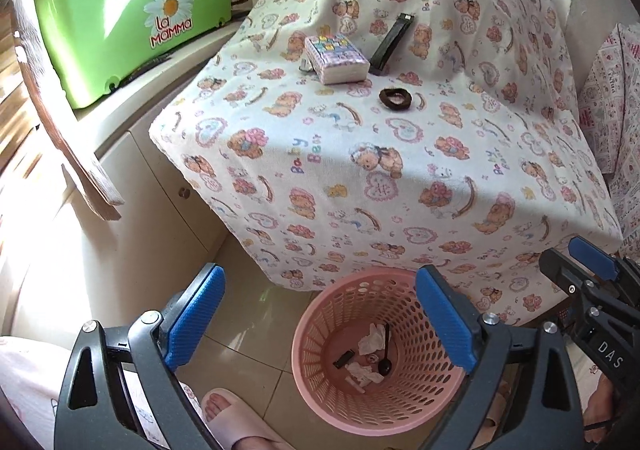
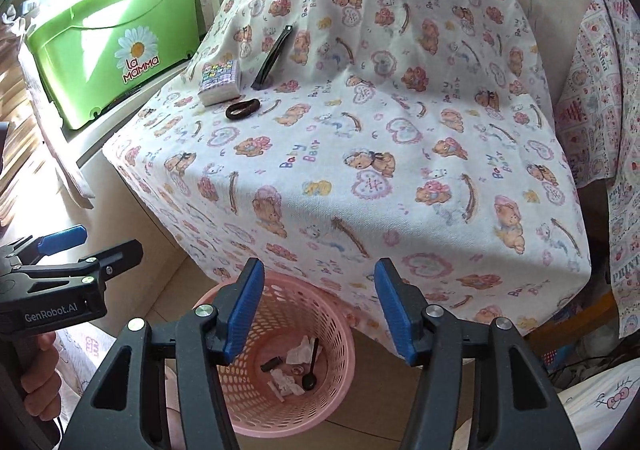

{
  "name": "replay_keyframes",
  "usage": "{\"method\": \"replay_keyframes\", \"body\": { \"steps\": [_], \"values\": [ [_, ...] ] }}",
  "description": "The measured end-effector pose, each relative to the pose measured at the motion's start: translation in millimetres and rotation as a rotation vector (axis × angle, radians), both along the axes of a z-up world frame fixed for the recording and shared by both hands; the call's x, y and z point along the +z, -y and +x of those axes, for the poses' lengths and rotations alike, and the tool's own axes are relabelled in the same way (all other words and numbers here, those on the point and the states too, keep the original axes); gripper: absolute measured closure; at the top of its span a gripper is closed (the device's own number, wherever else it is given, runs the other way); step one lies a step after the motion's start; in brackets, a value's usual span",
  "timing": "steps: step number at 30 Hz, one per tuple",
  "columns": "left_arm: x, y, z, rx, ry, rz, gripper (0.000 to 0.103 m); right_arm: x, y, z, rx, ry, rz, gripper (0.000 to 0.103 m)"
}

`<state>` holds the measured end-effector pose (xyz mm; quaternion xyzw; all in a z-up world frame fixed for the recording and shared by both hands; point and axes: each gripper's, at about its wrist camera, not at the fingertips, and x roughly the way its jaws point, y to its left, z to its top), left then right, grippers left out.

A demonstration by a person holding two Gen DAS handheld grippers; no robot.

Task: Collect trash
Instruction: 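Raise both tools back toward the chair, then reach the right gripper to the dark hair tie and close on it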

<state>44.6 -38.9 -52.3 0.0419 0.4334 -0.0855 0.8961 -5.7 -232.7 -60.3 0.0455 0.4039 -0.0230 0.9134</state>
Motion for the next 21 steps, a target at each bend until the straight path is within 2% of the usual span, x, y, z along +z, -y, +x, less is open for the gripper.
{"method": "replay_keyframes", "body": {
  "steps": [2, 5, 10, 13, 16, 19, 21],
  "values": [
    [7.1, -1.7, 5.4, 0.011, 0.01, -0.026, 0.008, 4.0, 3.0, -0.4, -0.007, 0.01, 0.007, 0.052],
    [22.0, -3.8, 15.4, 0.024, 0.03, -0.066, 0.008, 11.5, 8.1, -2.1, -0.015, 0.035, 0.015, 0.064],
    [41.9, -7.7, 22.1, 0.02, 0.098, -0.036, 0.01, 20.1, 17.2, -1.1, -0.038, 0.048, 0.031, 0.064],
    [45.6, -11.2, 32.8, 0.017, 0.064, -0.037, 0.019, 28.4, 20.2, 1.9, -0.133, 0.083, -0.023, 0.064],
    [52.0, -18.3, 45.9, 0.026, 0.036, -0.074, 0.027, 39.5, 19.6, 12.4, -0.137, 0.128, -0.05, 0.064],
    [60.2, -23.5, 57.5, 0.039, 0.058, -0.073, 0.027, 48.3, 16.9, 26.2, -0.116, 0.141, -0.055, 0.064],
    [64.1, -25.8, 66.1, 0.039, 0.073, -0.068, 0.025, 52.1, 16.2, 34.8, -0.145, 0.136, -0.047, 0.064]
  ]
}}
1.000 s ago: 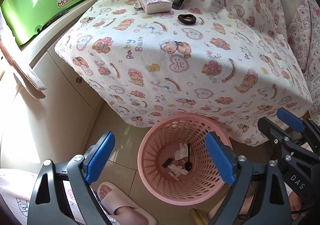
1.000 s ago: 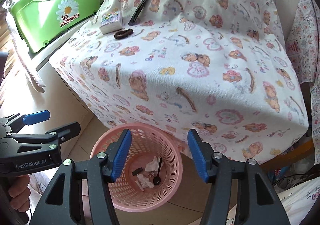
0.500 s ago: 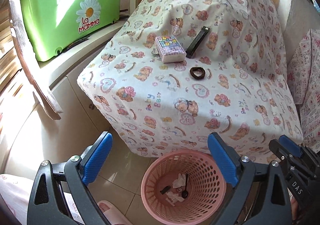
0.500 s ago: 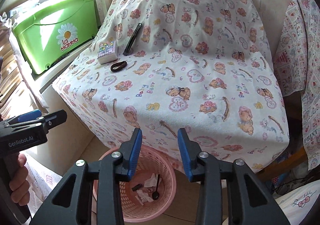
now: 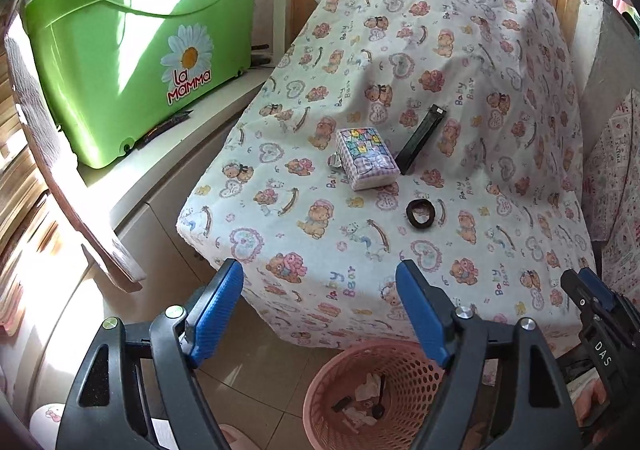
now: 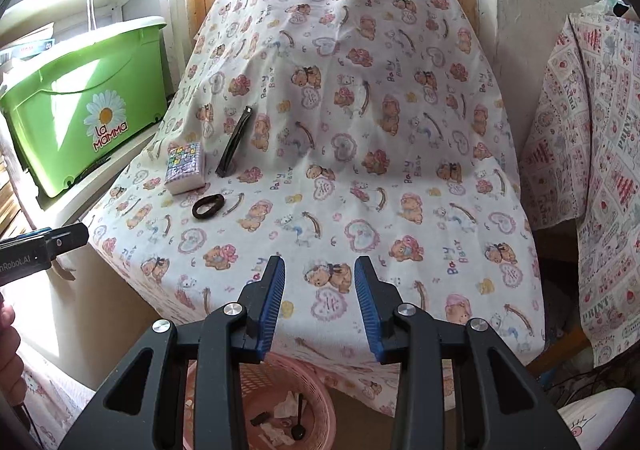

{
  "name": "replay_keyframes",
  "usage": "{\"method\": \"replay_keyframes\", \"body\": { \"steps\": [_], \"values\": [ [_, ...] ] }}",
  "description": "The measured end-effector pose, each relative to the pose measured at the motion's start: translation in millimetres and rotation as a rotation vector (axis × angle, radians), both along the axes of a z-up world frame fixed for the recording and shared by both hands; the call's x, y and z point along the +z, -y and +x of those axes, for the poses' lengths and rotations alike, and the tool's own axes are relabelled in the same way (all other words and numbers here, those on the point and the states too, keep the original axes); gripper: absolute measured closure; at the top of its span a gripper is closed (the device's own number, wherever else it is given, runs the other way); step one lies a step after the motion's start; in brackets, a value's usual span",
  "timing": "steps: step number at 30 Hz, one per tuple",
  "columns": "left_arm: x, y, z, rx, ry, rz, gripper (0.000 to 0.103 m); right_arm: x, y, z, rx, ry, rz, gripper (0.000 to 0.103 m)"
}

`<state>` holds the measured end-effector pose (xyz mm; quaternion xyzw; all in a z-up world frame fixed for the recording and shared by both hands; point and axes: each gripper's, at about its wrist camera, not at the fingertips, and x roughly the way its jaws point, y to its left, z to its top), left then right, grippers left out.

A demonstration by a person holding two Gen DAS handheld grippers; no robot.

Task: Collect trash
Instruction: 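Reach the right gripper to the dark hair tie and close on it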

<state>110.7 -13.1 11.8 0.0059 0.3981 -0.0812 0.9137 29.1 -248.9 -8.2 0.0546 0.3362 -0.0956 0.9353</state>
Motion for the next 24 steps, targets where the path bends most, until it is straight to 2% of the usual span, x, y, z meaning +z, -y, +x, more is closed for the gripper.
{"method": "replay_keyframes", "body": {
  "steps": [4, 8, 11, 15, 19, 24],
  "values": [
    [1.4, -1.1, 17.5, 0.002, 0.014, 0.005, 0.021, 3.4, -1.4, 15.0, 0.018, 0.016, 0.049, 0.064],
    [-7.8, -2.2, 29.3, 0.007, 0.031, 0.025, 0.016, -1.3, -5.0, 46.0, 0.129, -0.076, 0.162, 0.064],
    [-21.3, -4.0, 35.5, 0.007, 0.018, 0.038, 0.016, -4.6, -12.2, 68.2, 0.17, -0.096, 0.207, 0.064],
    [-32.5, -11.2, 43.4, 0.027, 0.004, 0.041, 0.016, -10.2, -33.5, 97.3, 0.188, -0.115, 0.136, 0.063],
    [-35.6, -24.7, 54.8, 0.058, -0.017, -0.006, 0.015, -21.3, -53.1, 123.2, 0.215, -0.145, 0.091, 0.06],
    [-40.3, -33.0, 63.2, 0.092, -0.018, 0.006, 0.015, -32.1, -72.8, 149.4, 0.22, -0.172, 0.033, 0.059]
  ]
}}
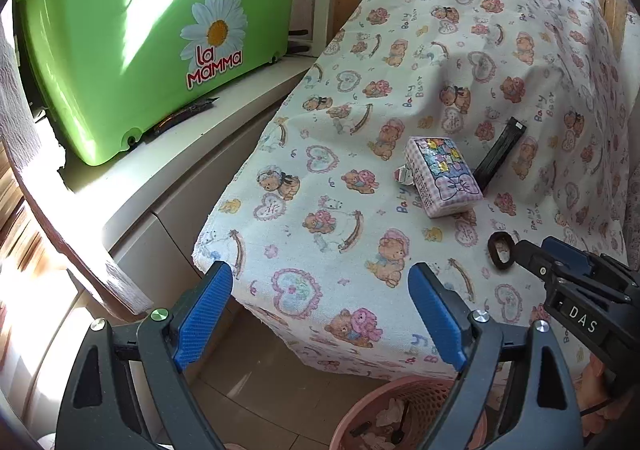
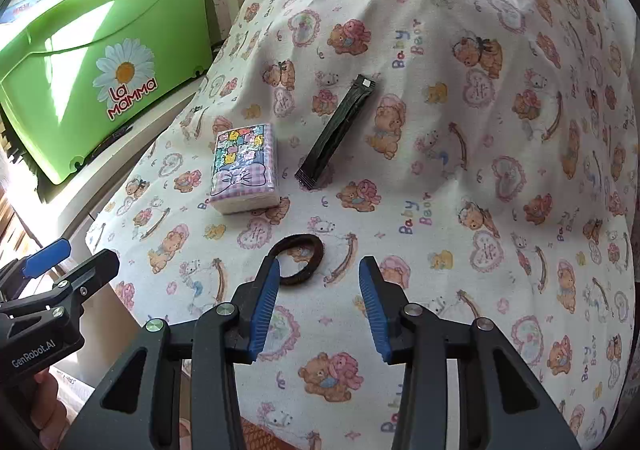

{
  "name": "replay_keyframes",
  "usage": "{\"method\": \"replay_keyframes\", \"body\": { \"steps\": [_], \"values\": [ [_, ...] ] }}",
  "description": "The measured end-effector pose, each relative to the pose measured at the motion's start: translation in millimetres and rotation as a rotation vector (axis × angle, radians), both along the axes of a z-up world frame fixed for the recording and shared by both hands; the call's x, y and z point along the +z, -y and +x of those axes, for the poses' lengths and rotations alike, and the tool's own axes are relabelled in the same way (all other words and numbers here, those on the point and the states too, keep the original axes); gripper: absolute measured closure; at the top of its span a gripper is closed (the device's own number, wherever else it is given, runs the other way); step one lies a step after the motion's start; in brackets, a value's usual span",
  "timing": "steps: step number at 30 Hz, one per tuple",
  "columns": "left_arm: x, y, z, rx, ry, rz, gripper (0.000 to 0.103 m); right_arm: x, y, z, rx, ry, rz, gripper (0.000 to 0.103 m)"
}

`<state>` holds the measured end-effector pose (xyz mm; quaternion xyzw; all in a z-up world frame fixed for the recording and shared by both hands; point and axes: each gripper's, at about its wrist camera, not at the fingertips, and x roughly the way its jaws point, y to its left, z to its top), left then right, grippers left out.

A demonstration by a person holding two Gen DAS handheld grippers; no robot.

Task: Collect trash
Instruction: 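Reach the right gripper to the dark hair tie and close on it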

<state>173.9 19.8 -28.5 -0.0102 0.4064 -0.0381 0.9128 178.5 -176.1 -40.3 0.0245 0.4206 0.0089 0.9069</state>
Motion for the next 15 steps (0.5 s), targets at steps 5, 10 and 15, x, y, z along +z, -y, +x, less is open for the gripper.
{"method": "replay_keyframes", "body": {
  "steps": [5, 10, 15],
  "values": [
    [-4.2, -6.0, 1.6, 0.012, -0.012, -0.008, 0.015, -9.5, -8.5, 13.9, -0.015, -0.024, -0.029, 0.059],
    [-4.5, -8.0, 1.5, 0.014, -0.016, -0.02, 0.015, -18.4, -8.2, 18.8, -0.026, -0.039, -0.046, 0.067],
    [-6.4, -3.9, -0.2, 0.005, -0.012, 0.003, 0.014, -19.3, -10.1, 21.0, -0.02, -0.032, -0.073, 0.096]
  ]
}}
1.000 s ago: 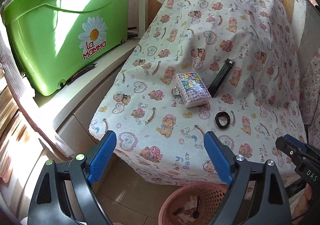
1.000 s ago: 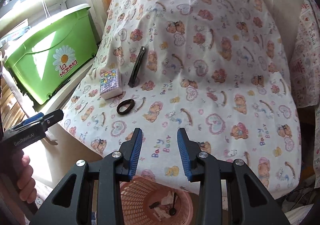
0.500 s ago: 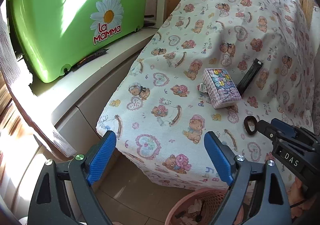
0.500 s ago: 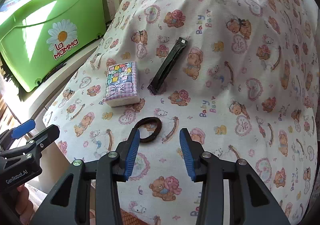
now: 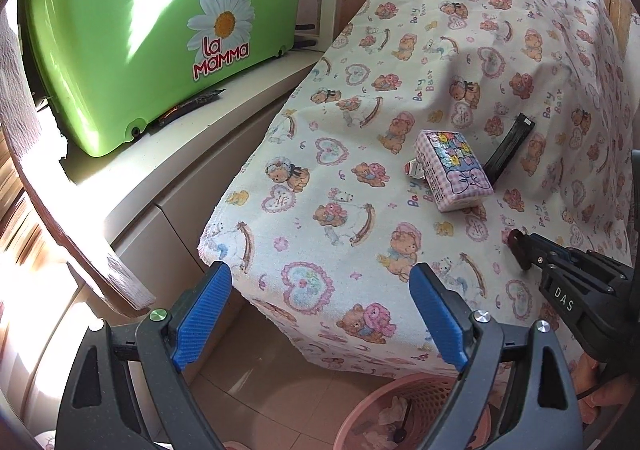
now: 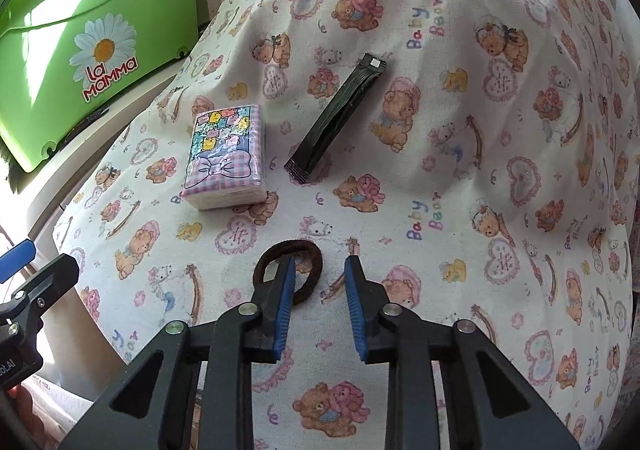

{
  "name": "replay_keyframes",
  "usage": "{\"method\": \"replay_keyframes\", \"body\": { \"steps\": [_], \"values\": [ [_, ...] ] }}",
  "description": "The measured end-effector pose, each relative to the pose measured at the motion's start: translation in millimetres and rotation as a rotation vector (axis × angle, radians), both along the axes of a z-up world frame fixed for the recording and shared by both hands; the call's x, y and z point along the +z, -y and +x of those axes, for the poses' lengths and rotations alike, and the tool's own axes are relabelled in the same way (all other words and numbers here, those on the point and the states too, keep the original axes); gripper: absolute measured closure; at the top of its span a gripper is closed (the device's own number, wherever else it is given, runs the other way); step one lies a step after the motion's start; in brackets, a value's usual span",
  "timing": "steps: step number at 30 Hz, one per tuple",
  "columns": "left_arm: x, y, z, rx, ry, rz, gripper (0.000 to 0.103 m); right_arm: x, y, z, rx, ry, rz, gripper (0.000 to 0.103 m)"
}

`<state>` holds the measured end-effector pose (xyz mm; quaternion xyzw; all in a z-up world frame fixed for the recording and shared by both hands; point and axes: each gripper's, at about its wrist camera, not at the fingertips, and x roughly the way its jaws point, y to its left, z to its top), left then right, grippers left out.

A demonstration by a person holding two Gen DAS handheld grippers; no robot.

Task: Collect trash
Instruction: 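Reach the right gripper to the dark hair tie and close on it, then close the left gripper on the pink tissue pack while the right holds the hair tie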

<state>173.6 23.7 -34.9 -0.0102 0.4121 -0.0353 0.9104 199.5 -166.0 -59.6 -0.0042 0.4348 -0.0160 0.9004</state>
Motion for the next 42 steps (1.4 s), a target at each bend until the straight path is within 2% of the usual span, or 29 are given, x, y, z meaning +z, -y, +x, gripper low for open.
{"method": "replay_keyframes", "body": {
  "steps": [1, 7, 13, 17, 21, 26, 29, 31, 36, 42],
  "values": [
    [-0.5, 1.0, -0.2, -0.003, 0.0, 0.002, 0.014, 0.3, 0.6, 0.3, -0.001, -0.003, 0.003, 0.099],
    [-2.7, 7.2, -1.8, -0.016, 0.002, 0.023, 0.014, 16.0, 12.4, -25.4, 0.0, 0.082, 0.041, 0.099],
    [-5.0, 13.3, -2.3, -0.029, 0.004, 0.037, 0.014, 23.2, 34.6, -62.2, -0.021, 0.102, 0.1, 0.099],
    [-8.8, 19.2, -3.1, -0.029, 0.005, 0.06, 0.014, 18.7, 46.1, -82.6, -0.041, 0.111, 0.063, 0.099],
    [-9.4, 26.5, -0.1, -0.044, -0.025, 0.027, 0.014, 13.8, 54.2, -89.7, -0.054, 0.12, 0.012, 0.099],
    [5.1, 54.8, 23.4, -0.079, -0.056, -0.006, 0.014, 15.4, 62.9, -90.7, -0.077, 0.128, 0.031, 0.099],
    [11.4, 74.6, 54.4, -0.048, -0.129, -0.008, 0.015, 19.1, 64.5, -93.3, -0.083, 0.15, -0.014, 0.099],
    [13.4, 83.1, 73.8, -0.035, -0.169, -0.037, 0.017, 20.8, 68.0, -95.4, -0.091, 0.161, -0.032, 0.099],
    [12.6, 102.0, 110.8, -0.003, -0.265, -0.049, 0.018, 23.0, 82.4, -96.4, -0.131, 0.165, -0.022, 0.099],
    [0.8, 116.4, 127.8, 0.011, -0.302, -0.039, 0.019, 23.9, 96.3, -96.1, -0.153, 0.159, -0.002, 0.099]
  ]
}}
